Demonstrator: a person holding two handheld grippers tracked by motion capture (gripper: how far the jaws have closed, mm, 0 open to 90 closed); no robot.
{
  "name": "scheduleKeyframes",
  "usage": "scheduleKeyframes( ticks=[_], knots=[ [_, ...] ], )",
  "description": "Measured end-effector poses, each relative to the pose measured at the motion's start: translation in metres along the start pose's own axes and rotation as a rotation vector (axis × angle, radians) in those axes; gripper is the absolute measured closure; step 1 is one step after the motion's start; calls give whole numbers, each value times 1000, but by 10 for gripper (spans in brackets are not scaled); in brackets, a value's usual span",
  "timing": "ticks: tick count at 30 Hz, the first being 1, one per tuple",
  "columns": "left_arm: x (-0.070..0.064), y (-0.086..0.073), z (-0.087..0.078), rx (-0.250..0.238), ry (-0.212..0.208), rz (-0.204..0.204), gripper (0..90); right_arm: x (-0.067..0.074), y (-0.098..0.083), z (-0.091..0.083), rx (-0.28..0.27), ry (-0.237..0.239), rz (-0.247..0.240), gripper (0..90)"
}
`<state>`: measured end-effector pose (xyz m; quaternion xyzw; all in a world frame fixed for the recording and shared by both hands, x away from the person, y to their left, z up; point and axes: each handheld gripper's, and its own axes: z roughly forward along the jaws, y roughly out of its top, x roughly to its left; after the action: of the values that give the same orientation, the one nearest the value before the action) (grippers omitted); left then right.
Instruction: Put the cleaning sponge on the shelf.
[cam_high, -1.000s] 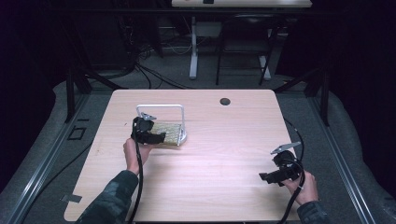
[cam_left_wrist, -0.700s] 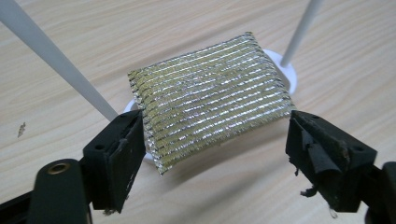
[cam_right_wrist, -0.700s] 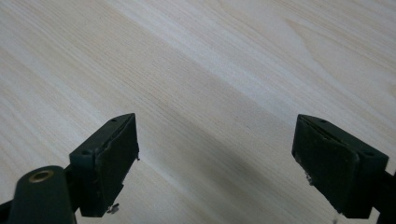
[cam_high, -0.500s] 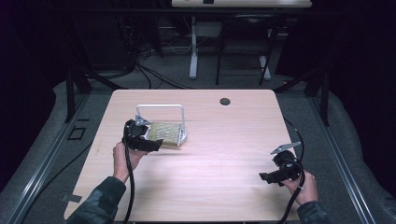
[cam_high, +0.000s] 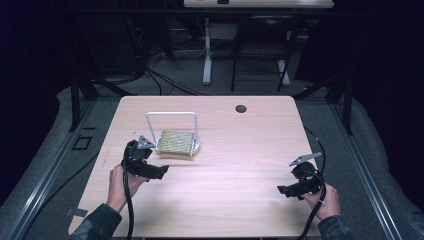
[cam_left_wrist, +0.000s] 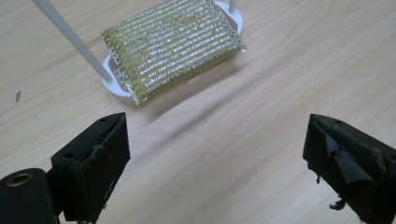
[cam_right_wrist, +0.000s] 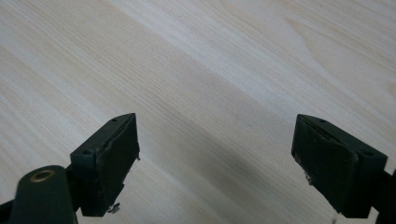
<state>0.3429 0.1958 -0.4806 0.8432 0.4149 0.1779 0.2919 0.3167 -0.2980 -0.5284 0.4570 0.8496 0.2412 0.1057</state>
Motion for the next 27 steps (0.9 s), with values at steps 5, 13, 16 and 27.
scheduleKeyframes(
  ticks=[5,13,16,27],
  knots=[
    [-3,-15,-6,24,-16,-4,36,0,-1,-1,-6,-3,0,146],
    [-3,-50,-8,46,-43,-23,0,2,-1,-1,2,-7,-3,148],
    [-3,-63,-6,55,-54,-13,0,1,-1,-1,8,-8,-7,150],
    [2,-75,0,69,-48,-19,0,1,0,1,16,-8,-18,150]
  ],
)
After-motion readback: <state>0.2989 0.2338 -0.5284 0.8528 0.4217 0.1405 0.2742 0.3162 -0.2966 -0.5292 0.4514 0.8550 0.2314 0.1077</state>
